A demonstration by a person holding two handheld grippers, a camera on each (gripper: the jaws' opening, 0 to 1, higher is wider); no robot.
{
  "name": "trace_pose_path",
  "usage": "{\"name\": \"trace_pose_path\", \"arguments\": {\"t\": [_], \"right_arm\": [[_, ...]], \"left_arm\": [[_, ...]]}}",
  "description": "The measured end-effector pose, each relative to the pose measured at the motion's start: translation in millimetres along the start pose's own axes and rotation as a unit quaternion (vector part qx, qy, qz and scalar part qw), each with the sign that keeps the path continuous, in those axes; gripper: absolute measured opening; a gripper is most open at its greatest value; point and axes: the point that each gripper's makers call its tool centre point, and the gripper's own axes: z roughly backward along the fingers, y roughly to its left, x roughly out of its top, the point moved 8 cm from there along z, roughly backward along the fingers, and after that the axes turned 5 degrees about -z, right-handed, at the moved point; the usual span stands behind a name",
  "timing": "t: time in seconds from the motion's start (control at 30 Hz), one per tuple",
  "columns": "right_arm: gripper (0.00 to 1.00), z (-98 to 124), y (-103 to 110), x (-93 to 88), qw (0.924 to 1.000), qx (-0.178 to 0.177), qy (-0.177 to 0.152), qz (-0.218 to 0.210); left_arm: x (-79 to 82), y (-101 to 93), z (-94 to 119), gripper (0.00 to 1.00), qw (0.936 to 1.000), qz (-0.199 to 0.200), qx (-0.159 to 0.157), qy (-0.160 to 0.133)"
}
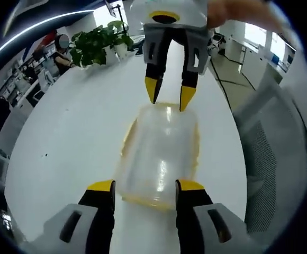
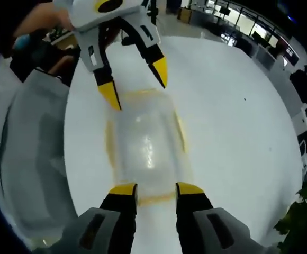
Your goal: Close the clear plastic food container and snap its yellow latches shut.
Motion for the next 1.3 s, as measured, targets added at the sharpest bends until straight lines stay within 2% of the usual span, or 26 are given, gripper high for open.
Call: {"name": "trace_pose_path", "arguments": {"t": [0.2, 0.73, 1.0, 1.3], "right_arm": [[0.27, -4.4, 2.4, 5.0, 0.9998, 0.009, 0.001, 0.015], [0.27, -12.5, 8.7, 21.8, 0.9984, 0.028, -0.02, 0.045], [0.25, -15.9, 10.3, 24.3, 0.9978, 0.033, -0.033, 0.048], [0.26, -18.9, 8.8, 30.2, 0.9972, 0.037, -0.046, 0.045]], "left_arm": [[2.2, -0.1, -3.6, 0.45, 0.9998, -0.02, -0.008, -0.001], [25.1, 0.9, -17.4, 0.44, 0.9978, -0.056, -0.032, -0.013], [28.6, -0.9, -22.1, 0.44, 0.9975, -0.058, -0.038, -0.013], [33.0, -4.0, -25.9, 0.44, 0.998, -0.042, -0.043, -0.019]]}}
